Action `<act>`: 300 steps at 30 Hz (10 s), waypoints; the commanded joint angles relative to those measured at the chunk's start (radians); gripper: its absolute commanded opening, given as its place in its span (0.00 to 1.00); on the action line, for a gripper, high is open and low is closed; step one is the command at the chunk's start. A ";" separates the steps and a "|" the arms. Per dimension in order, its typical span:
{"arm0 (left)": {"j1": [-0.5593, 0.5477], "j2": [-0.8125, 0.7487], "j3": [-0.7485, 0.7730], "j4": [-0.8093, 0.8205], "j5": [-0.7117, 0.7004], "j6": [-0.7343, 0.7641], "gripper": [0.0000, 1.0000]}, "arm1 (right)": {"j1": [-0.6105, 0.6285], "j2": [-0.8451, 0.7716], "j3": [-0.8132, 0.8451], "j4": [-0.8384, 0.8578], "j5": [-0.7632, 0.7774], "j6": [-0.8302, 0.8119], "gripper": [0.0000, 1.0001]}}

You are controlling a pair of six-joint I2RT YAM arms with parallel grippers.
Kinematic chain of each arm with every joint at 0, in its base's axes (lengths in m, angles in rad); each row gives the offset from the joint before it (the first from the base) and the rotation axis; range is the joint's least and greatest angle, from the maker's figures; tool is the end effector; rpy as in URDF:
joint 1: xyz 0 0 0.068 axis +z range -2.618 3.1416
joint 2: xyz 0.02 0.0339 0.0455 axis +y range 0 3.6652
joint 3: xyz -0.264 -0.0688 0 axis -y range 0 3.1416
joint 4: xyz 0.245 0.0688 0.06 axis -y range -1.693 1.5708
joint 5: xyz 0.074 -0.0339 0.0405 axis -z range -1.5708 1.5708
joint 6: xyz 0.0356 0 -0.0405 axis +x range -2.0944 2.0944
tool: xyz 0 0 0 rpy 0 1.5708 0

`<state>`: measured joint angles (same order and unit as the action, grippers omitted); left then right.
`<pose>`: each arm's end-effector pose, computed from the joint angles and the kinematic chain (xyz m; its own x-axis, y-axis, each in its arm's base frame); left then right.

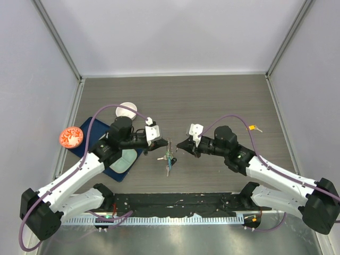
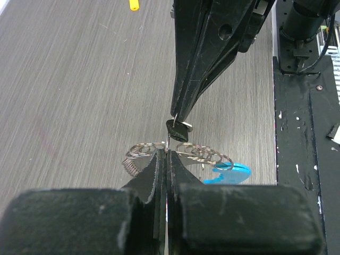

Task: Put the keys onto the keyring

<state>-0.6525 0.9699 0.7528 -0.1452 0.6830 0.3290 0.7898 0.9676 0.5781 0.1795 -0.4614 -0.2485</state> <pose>0.1595 -0.1502 0.3011 0.0372 0.2870 -0.9572 0.9805 0.1746 0.0904 0.1459 0.1697 0.2713 0.0896 -0.2225 -0.9708 -0.9496 0.2749 -0.1506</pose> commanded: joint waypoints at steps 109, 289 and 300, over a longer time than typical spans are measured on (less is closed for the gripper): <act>0.002 -0.002 0.020 0.058 0.078 -0.027 0.00 | 0.065 -0.069 0.046 -0.020 0.081 -0.060 0.01; -0.026 0.049 -0.038 0.223 0.043 -0.188 0.00 | 0.065 -0.092 0.026 0.064 0.081 0.104 0.41; -0.026 0.023 -0.058 0.274 0.033 -0.208 0.00 | 0.065 -0.115 -0.116 0.169 0.125 0.115 0.40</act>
<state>-0.6739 1.0222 0.6910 0.0212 0.7139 0.1410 0.8497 0.8459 0.4969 0.2386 -0.3538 -0.1490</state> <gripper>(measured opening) 0.010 0.403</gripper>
